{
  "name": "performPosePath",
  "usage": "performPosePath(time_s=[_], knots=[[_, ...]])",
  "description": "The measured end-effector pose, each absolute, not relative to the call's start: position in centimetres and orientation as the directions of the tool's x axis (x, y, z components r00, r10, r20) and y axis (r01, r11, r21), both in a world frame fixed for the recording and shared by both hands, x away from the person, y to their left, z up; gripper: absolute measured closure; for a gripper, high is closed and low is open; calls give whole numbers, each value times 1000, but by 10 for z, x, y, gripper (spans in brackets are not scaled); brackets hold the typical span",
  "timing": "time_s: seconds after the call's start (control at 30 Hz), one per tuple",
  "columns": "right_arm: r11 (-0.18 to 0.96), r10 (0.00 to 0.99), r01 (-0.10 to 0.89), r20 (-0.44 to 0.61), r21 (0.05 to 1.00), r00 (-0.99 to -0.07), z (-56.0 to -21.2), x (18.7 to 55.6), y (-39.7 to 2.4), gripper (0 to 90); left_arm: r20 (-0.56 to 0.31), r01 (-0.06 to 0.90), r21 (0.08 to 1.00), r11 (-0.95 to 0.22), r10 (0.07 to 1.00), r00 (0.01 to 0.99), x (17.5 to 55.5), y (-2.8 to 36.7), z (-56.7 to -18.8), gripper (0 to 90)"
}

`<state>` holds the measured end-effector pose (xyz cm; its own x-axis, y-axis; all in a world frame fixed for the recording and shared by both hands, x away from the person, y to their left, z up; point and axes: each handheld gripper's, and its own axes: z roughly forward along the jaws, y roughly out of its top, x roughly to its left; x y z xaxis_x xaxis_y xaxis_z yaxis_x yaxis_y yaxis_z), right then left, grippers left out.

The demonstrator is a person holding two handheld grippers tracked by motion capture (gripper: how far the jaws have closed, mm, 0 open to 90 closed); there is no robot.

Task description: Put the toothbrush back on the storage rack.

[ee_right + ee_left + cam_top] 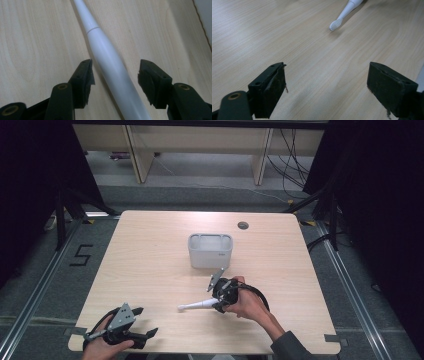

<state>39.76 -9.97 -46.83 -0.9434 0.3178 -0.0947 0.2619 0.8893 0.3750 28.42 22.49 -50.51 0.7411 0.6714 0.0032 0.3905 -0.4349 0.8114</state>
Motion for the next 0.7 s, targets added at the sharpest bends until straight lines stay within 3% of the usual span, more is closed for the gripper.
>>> performPosePath(time_s=[0.43,0.7], knots=[[913,322,292,-65,284,-944,-475,403,-91,502,-2,390,812,-434,667,745,284,225,-505,147],[950,226,197,-97,244,-969,-477,410,-91,557,39,372,793,-482,649,759,286,227,-504,147]])
